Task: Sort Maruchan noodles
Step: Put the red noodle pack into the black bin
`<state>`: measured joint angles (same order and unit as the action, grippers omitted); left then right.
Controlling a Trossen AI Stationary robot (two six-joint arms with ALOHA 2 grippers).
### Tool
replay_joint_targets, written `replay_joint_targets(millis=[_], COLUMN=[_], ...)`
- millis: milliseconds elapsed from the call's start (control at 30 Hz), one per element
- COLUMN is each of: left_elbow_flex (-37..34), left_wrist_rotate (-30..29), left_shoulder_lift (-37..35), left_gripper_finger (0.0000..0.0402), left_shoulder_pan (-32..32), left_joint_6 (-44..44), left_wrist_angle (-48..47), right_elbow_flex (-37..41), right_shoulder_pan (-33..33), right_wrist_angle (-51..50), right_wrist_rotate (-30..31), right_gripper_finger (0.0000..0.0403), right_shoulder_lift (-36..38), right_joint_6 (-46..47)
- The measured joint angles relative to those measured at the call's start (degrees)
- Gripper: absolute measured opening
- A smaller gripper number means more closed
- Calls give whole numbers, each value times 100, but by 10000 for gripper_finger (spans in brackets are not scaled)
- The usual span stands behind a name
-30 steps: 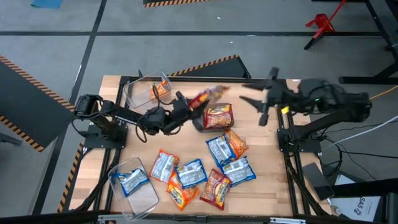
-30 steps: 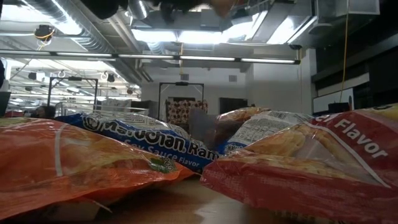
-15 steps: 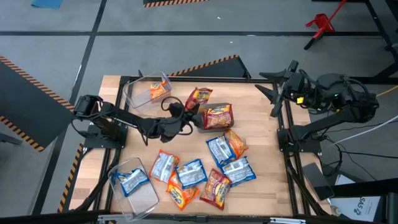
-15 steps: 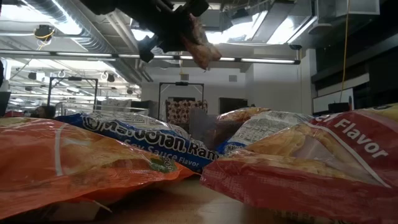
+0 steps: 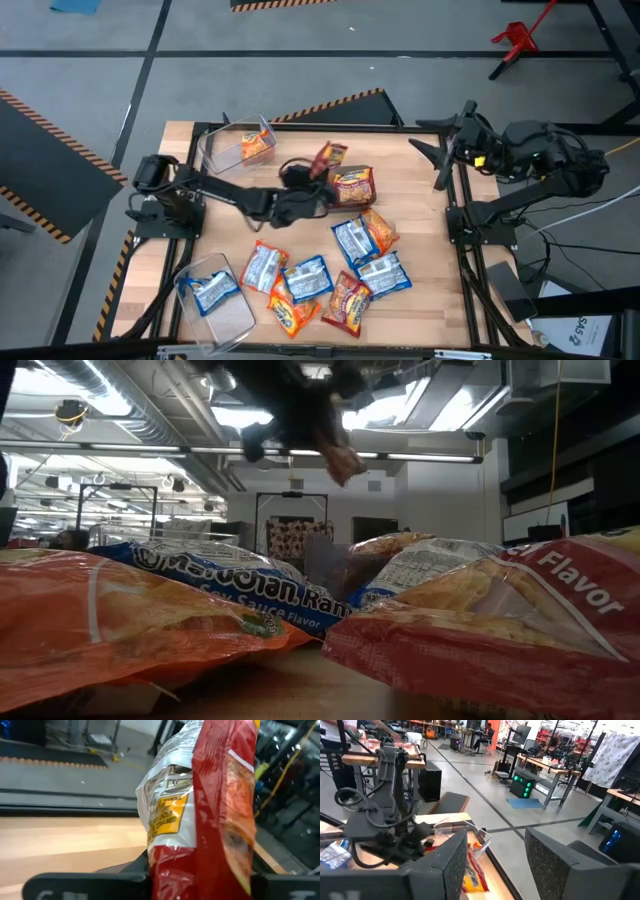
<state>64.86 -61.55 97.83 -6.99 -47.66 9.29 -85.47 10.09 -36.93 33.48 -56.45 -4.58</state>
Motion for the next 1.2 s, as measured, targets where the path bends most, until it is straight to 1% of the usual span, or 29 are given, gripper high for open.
replay_joint_targets(millis=[67,133,233,300,333,500,633,833,900,967,1033,1133,1200], left_elbow_flex=[526,1117,2004,2427,2559,2966,2988,2991,2990,2990,2992,2979,2992], left_wrist_rotate=[89,44,-107,-207,-257,-190,-227,-262,-264,-216,-157,85,68], left_shoulder_lift=[225,445,685,868,990,1741,2089,2094,2095,2093,2157,2235,2290], left_gripper_finger=[57,57,55,53,53,51,51,51,51,51,51,51,51], left_shoulder_pan=[50,57,54,62,65,44,-40,-186,-188,-178,-161,-132,-131], left_joint_6=[-22,-124,-874,-1388,-1577,-1951,-2785,-4159,-4657,-4753,-4674,-4653,-4687], left_wrist_angle=[-687,-1707,-3557,-4375,-4599,-4611,-4790,-6099,-6377,-6398,-6384,-6397,-6321], right_elbow_flex=[0,0,0,0,0,0,0,0,0,0,0,0,0], right_shoulder_pan=[0,1,0,0,1,0,0,1,1,2,0,1,0], right_wrist_angle=[-130,-264,-390,-404,-399,-395,-416,-604,-630,-629,-629,-629,-629], right_wrist_rotate=[-1,0,0,0,0,0,-12,-59,-62,-63,-63,-63,-66], right_gripper_finger=[182,182,182,182,182,182,182,182,182,182,182,182,182], right_shoulder_lift=[0,-1,0,-2,0,0,0,0,0,0,0,-1,0], right_joint_6=[55,148,178,180,180,178,190,282,282,282,282,282,282])
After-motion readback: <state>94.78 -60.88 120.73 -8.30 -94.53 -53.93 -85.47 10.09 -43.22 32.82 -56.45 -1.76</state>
